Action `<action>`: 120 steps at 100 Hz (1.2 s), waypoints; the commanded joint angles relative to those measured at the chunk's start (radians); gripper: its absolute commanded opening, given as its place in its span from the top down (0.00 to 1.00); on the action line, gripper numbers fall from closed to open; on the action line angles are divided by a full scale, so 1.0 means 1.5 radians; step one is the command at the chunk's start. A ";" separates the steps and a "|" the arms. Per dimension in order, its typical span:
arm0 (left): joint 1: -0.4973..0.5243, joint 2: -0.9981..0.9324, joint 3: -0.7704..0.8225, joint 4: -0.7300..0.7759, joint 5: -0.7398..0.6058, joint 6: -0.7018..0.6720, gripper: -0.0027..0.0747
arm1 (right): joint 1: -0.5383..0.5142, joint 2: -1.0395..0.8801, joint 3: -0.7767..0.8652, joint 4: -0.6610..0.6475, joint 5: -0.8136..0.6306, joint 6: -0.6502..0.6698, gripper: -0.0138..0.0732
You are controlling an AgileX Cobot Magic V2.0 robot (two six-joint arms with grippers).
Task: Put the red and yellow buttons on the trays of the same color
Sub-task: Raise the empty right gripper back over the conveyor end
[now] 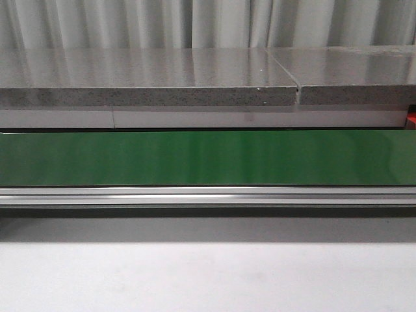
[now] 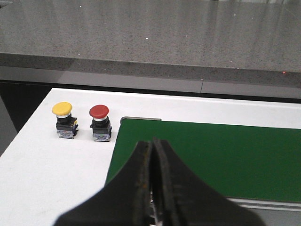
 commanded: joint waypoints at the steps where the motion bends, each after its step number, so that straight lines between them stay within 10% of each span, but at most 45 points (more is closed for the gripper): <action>1: -0.005 0.007 -0.017 0.000 -0.048 -0.001 0.99 | 0.002 -0.003 -0.023 0.009 -0.030 -0.008 0.40; 30: -0.005 0.007 -0.017 0.000 -0.048 -0.001 0.99 | 0.002 -0.003 -0.023 0.010 -0.013 -0.008 0.92; 120: -0.005 0.007 -0.017 0.000 -0.047 -0.001 0.91 | 0.002 -0.003 -0.023 0.011 -0.007 -0.008 0.92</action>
